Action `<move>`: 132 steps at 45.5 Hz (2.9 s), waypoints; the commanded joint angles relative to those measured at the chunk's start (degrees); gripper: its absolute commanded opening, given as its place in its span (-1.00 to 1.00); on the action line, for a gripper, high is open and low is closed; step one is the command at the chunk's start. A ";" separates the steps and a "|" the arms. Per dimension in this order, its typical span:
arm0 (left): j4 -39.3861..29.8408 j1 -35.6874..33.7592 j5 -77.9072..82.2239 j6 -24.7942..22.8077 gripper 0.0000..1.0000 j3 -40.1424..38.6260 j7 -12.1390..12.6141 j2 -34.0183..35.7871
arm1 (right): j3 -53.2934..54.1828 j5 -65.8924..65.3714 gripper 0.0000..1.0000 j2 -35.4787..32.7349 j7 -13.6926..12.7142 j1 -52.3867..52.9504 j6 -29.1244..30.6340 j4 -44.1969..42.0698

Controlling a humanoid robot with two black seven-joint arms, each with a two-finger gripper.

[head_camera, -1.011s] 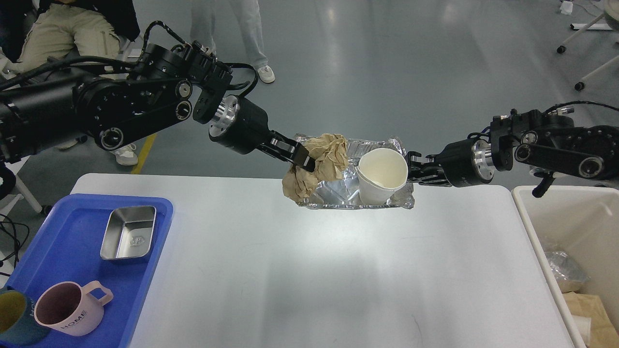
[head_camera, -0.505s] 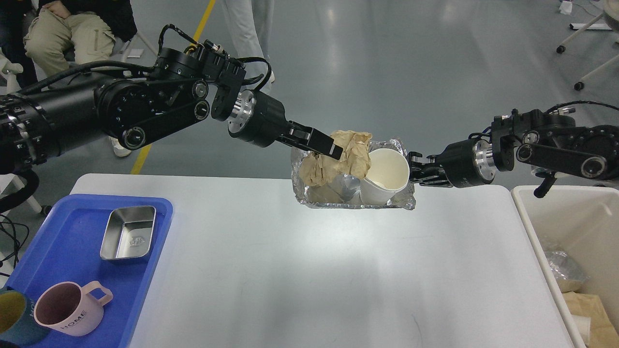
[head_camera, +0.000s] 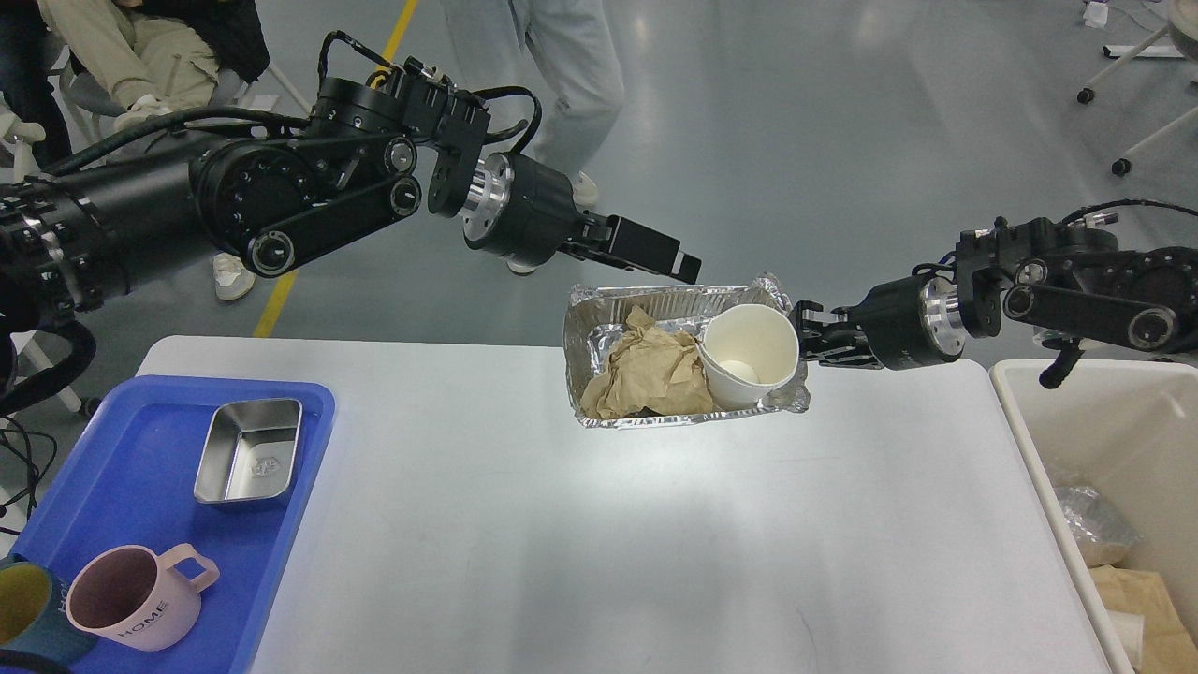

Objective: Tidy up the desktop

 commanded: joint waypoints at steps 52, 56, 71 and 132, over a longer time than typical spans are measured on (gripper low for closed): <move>11.29 32.77 -37.96 28.62 0.80 -28.29 0.44 16.15 | 1.31 50.03 -1.00 -20.70 -0.79 -40.92 -10.19 -24.54; 11.29 36.11 -37.96 28.54 0.80 -33.57 0.44 15.88 | 1.40 53.73 -1.00 -20.70 -0.35 -44.97 -10.37 -24.63; 11.29 44.11 -37.96 28.18 0.80 -46.93 -0.18 15.53 | 6.06 57.52 -1.00 -19.82 -0.17 -53.76 -10.81 -24.72; 11.37 45.08 -38.05 29.59 0.91 -55.19 -2.37 12.11 | 22.23 54.44 1.00 -12.54 -0.26 -47.53 -18.19 -33.58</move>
